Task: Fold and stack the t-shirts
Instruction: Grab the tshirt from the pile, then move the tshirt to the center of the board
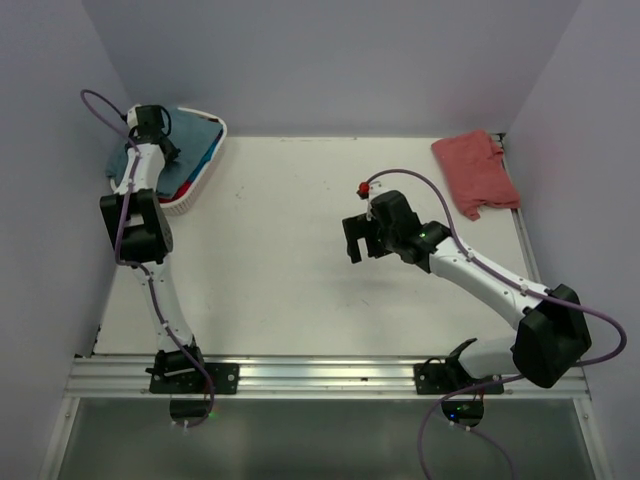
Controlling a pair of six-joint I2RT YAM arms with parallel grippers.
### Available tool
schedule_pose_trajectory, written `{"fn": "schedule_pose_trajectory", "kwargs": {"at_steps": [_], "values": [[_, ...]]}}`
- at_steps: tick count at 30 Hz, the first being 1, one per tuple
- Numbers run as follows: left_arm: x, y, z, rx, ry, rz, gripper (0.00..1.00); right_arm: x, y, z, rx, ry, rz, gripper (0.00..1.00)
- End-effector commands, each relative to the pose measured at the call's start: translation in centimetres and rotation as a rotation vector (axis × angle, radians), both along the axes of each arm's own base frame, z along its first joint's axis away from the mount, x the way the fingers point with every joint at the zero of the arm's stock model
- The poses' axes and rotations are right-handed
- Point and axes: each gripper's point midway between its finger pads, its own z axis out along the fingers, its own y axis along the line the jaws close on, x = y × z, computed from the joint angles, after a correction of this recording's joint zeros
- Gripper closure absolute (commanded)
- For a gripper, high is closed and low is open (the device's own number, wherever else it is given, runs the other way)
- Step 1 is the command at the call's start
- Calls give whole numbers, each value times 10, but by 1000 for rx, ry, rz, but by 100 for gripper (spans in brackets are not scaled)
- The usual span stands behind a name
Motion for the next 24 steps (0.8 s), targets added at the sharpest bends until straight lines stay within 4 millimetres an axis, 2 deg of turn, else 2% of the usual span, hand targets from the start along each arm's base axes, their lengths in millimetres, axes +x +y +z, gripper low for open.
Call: {"fn": "schedule_pose_trajectory", "kwargs": {"at_steps": [1,2,3,4,5,7,8,10,11,13,14,15,17,18,20,24], "values": [[-6,-3,-19,-24,43,-29,86,4,-2,11,17,-51,-28,1],[-6,-3,-4,-20,11,-33,100,4,-3,10,15,-50,-31,1],[-11,-6,-6,-24,11,-37,100,3,-3,9,13,-49,-30,1],[-8,-5,4,-14,-24,-38,100,3,-5,8,8,-48,-35,1],[-10,-6,28,0,-69,-39,100,4,-5,8,8,-49,-37,1],[-13,-5,46,8,-111,-28,100,5,-4,7,11,-51,-38,1],[-15,-6,72,18,-160,-25,100,5,-4,6,9,-46,-39,1],[-17,-11,96,30,-216,-24,100,5,-3,4,7,-43,-38,1],[-20,-15,124,40,-272,-30,100,6,-3,3,4,-39,-41,1],[-21,-30,153,50,-335,-59,100,7,-3,2,1,-39,-44,1],[-25,-36,179,67,-382,-75,100,7,-3,1,-1,-39,-45,1],[-24,-52,196,69,-423,-110,100,7,-3,1,-1,-39,-43,1],[-28,-69,227,83,-485,-169,100,8,-4,0,-5,-37,-51,1],[-27,-87,244,79,-516,-219,100,8,-6,1,-7,-41,-63,1],[-27,-112,263,72,-547,-311,100,8,-8,2,-7,-45,-79,1],[-34,-177,310,-1,-668,-558,100,13,-22,12,-11,-89,-168,1]]}}
